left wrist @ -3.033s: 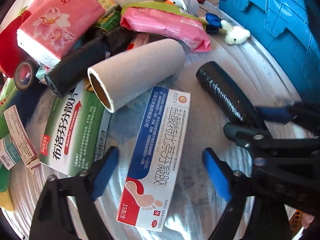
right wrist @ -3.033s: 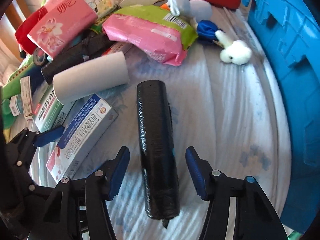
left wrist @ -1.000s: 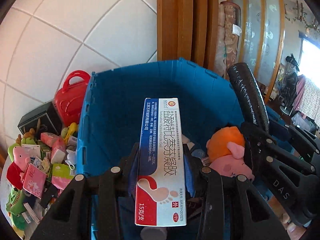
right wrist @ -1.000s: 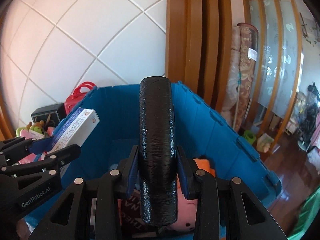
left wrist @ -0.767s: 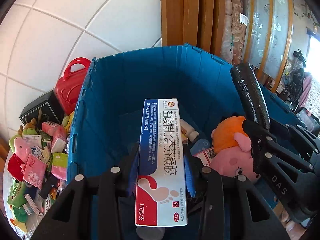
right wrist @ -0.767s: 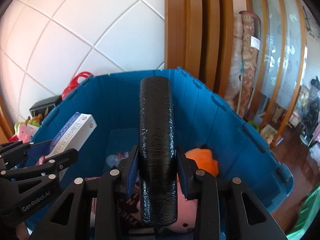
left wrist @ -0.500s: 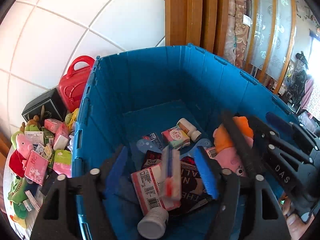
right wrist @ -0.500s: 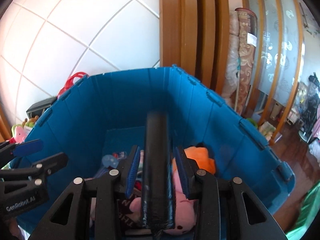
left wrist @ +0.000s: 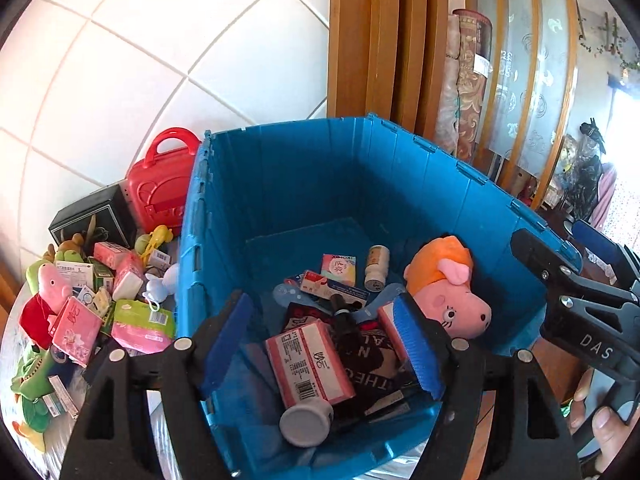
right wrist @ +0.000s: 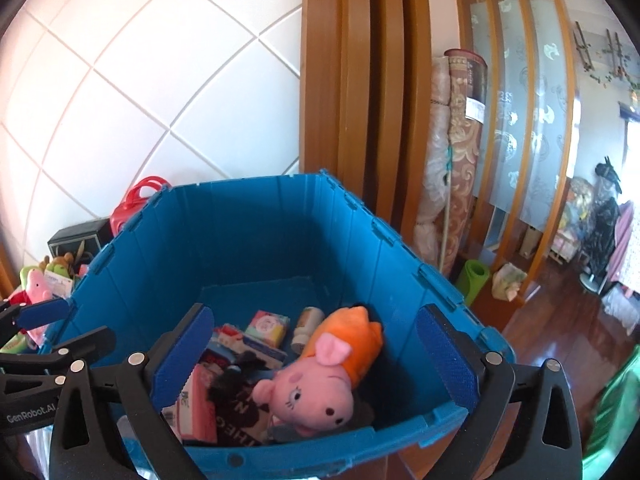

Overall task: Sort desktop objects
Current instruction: 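Open both tools to drop the ointment box and black tube into the crate, then move both tools back over the pile on the table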

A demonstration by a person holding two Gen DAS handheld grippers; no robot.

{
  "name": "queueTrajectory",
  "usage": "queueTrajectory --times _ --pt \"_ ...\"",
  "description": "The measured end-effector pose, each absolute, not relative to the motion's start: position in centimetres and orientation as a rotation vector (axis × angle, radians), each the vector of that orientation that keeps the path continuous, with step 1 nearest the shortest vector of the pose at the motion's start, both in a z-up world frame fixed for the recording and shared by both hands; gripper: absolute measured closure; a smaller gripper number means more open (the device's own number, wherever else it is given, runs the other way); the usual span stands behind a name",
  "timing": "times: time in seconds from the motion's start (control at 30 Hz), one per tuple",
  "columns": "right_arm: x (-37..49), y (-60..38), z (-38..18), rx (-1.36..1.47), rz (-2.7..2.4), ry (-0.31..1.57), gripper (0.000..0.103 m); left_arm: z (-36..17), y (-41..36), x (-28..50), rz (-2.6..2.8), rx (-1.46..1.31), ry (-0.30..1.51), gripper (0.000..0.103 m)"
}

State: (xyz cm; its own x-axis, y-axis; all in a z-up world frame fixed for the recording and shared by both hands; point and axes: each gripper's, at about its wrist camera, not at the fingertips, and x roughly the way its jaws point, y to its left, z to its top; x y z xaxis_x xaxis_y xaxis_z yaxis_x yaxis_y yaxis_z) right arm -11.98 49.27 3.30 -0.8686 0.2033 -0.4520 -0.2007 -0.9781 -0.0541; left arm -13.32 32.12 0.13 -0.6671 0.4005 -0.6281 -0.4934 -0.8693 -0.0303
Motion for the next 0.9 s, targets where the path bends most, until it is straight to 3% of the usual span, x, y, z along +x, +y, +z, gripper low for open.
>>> queueTrajectory --times 0.33,0.9 --pt "-10.4 45.4 3.8 -0.688 2.912 -0.058 0.0 0.9 27.8 -11.9 2.554 -0.828 0.198 0.028" --pt "-12.3 31.2 3.6 -0.741 3.182 -0.249 0.0 0.6 13.3 -14.1 2.779 -0.874 0.008 0.025"
